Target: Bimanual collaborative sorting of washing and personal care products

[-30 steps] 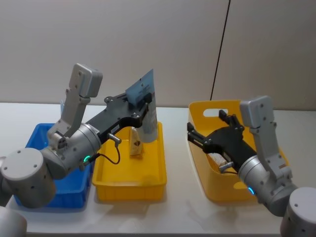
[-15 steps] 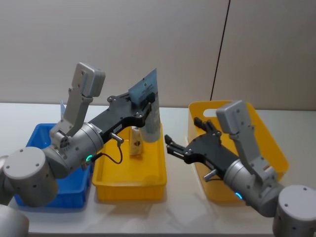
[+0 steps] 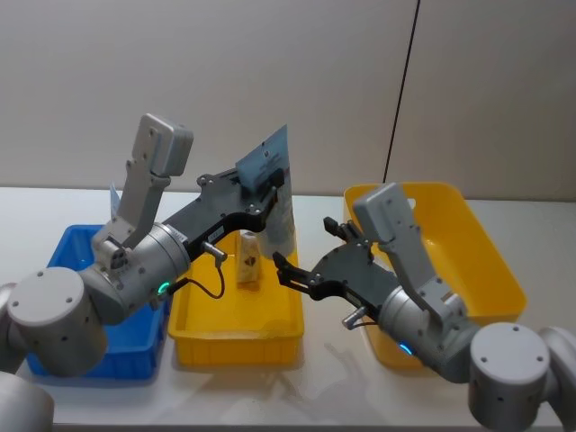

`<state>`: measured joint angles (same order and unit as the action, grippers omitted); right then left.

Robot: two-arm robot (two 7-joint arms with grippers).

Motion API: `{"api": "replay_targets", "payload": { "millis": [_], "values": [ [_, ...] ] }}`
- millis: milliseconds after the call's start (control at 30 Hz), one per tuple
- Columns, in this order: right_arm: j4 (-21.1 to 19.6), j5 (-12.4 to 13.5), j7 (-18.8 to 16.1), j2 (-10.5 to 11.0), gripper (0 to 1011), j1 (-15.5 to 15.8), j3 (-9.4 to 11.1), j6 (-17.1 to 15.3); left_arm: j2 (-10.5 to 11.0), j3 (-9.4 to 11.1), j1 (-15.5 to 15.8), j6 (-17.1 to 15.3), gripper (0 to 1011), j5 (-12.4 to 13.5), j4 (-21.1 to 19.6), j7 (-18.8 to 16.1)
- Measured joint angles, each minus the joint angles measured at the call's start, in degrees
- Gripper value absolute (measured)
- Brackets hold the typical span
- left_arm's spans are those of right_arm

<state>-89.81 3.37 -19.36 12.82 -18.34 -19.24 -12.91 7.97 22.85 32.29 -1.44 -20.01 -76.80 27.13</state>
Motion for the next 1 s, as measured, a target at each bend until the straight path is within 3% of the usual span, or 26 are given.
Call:
{"api": "replay_targets", "payload": {
  "millis": [467, 1000],
  "values": [
    [6.6, -1.7, 0.4, -1.8, 1004, -4.9, -3.3, 1.5, 0.0, 0.0, 0.1, 0.0, 201, 0.0, 0.0, 0.0],
    [13.7, -3.1, 1.6, -4.8, 978, -9.4, -4.7, 3.1, 0.0, 0.0, 0.1, 0.0, 201, 0.0, 0.0, 0.0]
  ]
}}
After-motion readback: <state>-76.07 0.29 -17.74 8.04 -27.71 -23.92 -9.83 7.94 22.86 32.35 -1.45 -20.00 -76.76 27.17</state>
